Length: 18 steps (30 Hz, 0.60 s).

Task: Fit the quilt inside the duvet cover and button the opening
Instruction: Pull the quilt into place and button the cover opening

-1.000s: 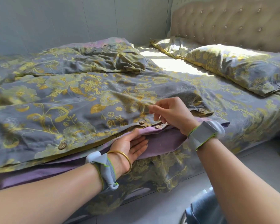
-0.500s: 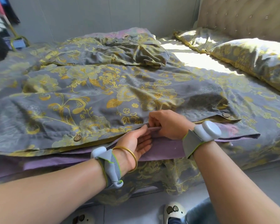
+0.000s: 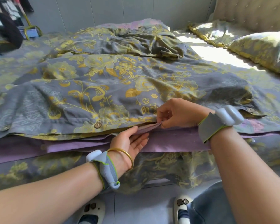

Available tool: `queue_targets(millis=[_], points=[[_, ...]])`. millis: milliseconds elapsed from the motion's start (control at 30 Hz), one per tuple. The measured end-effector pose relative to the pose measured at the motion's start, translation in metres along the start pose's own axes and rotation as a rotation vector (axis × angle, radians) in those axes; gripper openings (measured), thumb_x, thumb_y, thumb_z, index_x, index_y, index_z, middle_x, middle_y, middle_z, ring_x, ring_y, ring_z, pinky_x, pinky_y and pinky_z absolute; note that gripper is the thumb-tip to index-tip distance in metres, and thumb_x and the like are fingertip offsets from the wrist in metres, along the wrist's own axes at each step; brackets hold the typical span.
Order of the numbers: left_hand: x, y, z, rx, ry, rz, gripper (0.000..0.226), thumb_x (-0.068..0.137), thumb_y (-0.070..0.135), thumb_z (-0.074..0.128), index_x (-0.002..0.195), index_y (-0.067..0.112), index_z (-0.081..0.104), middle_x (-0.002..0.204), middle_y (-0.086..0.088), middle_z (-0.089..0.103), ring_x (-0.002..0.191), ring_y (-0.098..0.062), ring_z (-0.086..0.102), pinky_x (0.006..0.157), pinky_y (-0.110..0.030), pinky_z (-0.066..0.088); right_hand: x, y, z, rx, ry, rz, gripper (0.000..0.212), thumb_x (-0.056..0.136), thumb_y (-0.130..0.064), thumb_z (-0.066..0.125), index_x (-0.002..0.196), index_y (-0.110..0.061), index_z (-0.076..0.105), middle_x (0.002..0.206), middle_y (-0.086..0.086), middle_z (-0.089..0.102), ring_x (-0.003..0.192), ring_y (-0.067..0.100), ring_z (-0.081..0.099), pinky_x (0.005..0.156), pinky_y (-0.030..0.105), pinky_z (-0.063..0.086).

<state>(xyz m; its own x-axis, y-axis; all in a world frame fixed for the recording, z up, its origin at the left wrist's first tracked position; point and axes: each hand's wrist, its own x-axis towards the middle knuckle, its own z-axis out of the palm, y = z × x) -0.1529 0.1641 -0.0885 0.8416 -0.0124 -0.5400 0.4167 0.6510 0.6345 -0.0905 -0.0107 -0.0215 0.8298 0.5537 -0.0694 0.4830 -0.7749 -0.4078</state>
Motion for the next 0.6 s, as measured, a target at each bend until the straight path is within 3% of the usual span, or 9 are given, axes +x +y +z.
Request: queue_targets(millis=[133, 200, 300, 400, 500, 600], points=[[0.005, 0.007, -0.02, 0.035, 0.026, 0.038, 0.005, 0.085, 0.009, 0.064, 0.088, 0.012, 0.061, 0.077, -0.004, 0.062, 0.061, -0.013, 0.062, 0.05, -0.019, 0.055, 0.003, -0.001, 0.002, 0.033, -0.152, 0.064, 0.011, 0.079, -0.022, 0.076, 0.087, -0.029, 0.078, 0.076, -0.011, 0.072, 0.065, -0.005, 0.058, 0.065, 0.016, 0.046], [0.006, 0.01, -0.025, 0.049, 0.038, 0.048, 0.015, 0.082, 0.008, 0.068, 0.095, 0.012, 0.06, 0.076, -0.002, 0.061, 0.048, -0.008, 0.061, 0.046, -0.017, 0.05, 0.007, -0.004, 0.005, 0.08, -0.154, 0.073, 0.016, 0.082, -0.025, 0.075, 0.097, -0.03, 0.078, 0.078, -0.011, 0.075, 0.066, -0.004, 0.062, 0.063, 0.011, 0.045], [0.006, 0.012, -0.027, 0.053, 0.037, 0.065, 0.025, 0.08, 0.006, 0.07, 0.101, 0.011, 0.058, 0.07, -0.002, 0.062, 0.043, -0.007, 0.059, 0.045, -0.017, 0.048, 0.012, -0.008, 0.012, 0.151, -0.089, 0.049, 0.021, 0.087, -0.025, 0.07, 0.107, -0.028, 0.075, 0.067, -0.003, 0.074, 0.051, 0.001, 0.058, 0.059, 0.009, 0.042], [0.004, 0.01, -0.029, 0.066, 0.029, 0.069, 0.02, 0.08, 0.004, 0.069, 0.097, 0.01, 0.059, 0.066, -0.003, 0.062, 0.042, -0.007, 0.058, 0.044, -0.017, 0.048, 0.02, -0.017, 0.023, 0.069, -0.015, -0.001, 0.033, 0.089, -0.025, 0.066, 0.121, -0.032, 0.066, 0.059, -0.007, 0.071, 0.045, 0.003, 0.056, 0.056, 0.011, 0.043], [0.002, 0.01, -0.028, 0.063, 0.025, 0.077, 0.014, 0.083, 0.004, 0.066, 0.093, 0.009, 0.059, 0.066, -0.004, 0.063, 0.041, -0.008, 0.058, 0.044, -0.018, 0.05, 0.023, -0.028, 0.032, 0.015, 0.074, -0.048, 0.044, 0.089, -0.023, 0.064, 0.131, -0.032, 0.058, 0.062, -0.014, 0.071, 0.048, 0.002, 0.061, 0.061, 0.009, 0.044], [0.002, 0.011, -0.026, 0.045, 0.035, 0.083, 0.012, 0.087, 0.007, 0.062, 0.098, 0.007, 0.056, 0.073, -0.009, 0.059, 0.047, -0.013, 0.059, 0.044, -0.019, 0.05, 0.027, -0.038, 0.038, 0.041, 0.168, -0.108, 0.045, 0.085, -0.021, 0.069, 0.128, -0.029, 0.06, 0.078, -0.012, 0.072, 0.064, 0.001, 0.063, 0.074, 0.019, 0.051]])
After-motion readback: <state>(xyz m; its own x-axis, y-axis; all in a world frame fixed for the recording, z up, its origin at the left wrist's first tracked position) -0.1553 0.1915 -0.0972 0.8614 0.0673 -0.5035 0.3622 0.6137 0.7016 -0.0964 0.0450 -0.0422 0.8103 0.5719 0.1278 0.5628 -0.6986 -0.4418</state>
